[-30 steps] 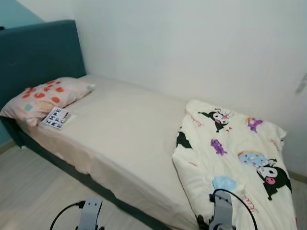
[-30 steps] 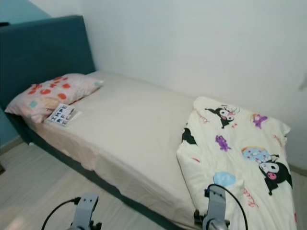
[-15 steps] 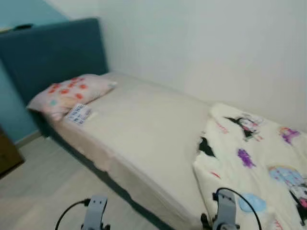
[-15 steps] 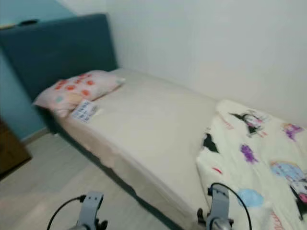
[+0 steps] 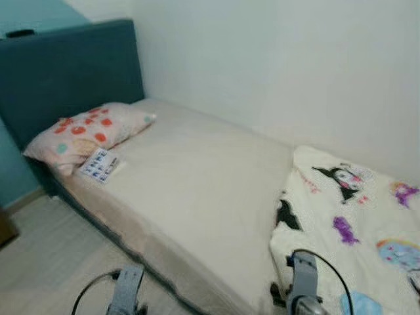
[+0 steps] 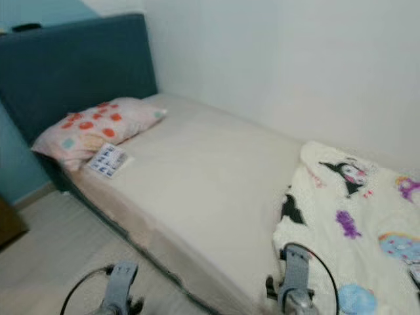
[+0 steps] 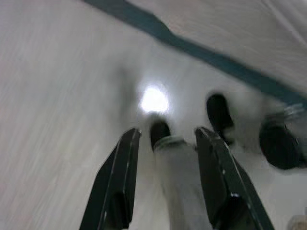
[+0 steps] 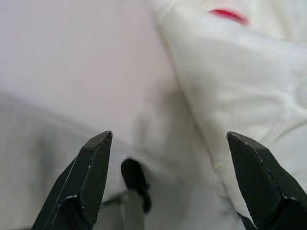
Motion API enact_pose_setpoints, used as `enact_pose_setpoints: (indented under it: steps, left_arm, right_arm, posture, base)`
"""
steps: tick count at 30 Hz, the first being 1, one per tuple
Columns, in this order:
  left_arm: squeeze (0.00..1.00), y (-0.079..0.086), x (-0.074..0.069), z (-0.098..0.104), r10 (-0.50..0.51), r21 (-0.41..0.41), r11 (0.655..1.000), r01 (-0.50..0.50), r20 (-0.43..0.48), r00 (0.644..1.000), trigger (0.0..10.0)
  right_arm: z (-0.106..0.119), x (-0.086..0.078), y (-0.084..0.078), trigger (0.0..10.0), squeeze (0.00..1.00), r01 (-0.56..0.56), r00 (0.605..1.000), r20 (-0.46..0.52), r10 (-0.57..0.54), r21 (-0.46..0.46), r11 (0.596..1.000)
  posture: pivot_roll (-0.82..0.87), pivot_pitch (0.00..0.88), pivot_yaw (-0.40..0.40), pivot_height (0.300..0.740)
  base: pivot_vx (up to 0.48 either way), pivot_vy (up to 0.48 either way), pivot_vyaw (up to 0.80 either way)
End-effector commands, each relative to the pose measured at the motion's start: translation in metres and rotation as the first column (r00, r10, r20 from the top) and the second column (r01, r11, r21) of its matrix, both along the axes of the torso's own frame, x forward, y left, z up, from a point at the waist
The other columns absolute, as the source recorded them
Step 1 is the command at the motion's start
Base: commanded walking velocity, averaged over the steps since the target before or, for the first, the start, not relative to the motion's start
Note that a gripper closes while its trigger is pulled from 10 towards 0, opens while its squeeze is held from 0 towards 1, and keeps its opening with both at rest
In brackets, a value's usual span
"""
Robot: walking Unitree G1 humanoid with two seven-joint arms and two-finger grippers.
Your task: Clean up the room
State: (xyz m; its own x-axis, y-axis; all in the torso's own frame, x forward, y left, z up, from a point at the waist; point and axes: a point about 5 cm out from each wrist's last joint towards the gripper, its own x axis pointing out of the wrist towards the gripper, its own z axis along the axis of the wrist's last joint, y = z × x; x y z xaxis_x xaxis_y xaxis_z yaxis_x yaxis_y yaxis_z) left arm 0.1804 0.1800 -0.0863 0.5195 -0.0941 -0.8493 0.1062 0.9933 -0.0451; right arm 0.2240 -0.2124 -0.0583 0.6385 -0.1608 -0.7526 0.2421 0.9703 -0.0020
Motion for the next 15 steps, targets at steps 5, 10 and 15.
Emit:
enact_pose_setpoints:
  steps: [5, 10, 15]
  left_arm:
    - [0.00, 0.003, 0.002, 0.001, -0.020, 0.019, 1.000, 0.020, 0.003, 1.000, 10.0]
    - [0.00, 0.003, 0.001, 0.001, -0.030, 0.023, 0.999, 0.030, -0.001, 1.000, 10.0]
    - [0.00, 0.002, 0.000, 0.000, -0.033, 0.012, 0.999, 0.033, -0.004, 0.999, 10.0]
  right_arm:
    - [0.002, -0.005, -0.022, 10.0, 0.00, 0.105, 0.994, -0.001, -0.105, -0.064, 0.992]
    - [0.012, 0.003, -0.038, 10.0, 0.00, 0.187, 0.982, 0.054, -0.182, -0.087, 0.979]
    - [0.029, 0.020, -0.050, 10.0, 0.00, 0.255, 0.957, 0.156, -0.246, -0.044, 0.966]
  posture:
    - [0.00, 0.000, -0.014, 0.740]
    - [-0.01, 0.000, -0.013, 0.740]
    - [-0.01, 0.000, -0.013, 0.740]
  base:
    - [0.000, 0.000, -0.75]
    - [0.000, 0.000, -0.75]
    - [0.000, 0.000, -0.75]
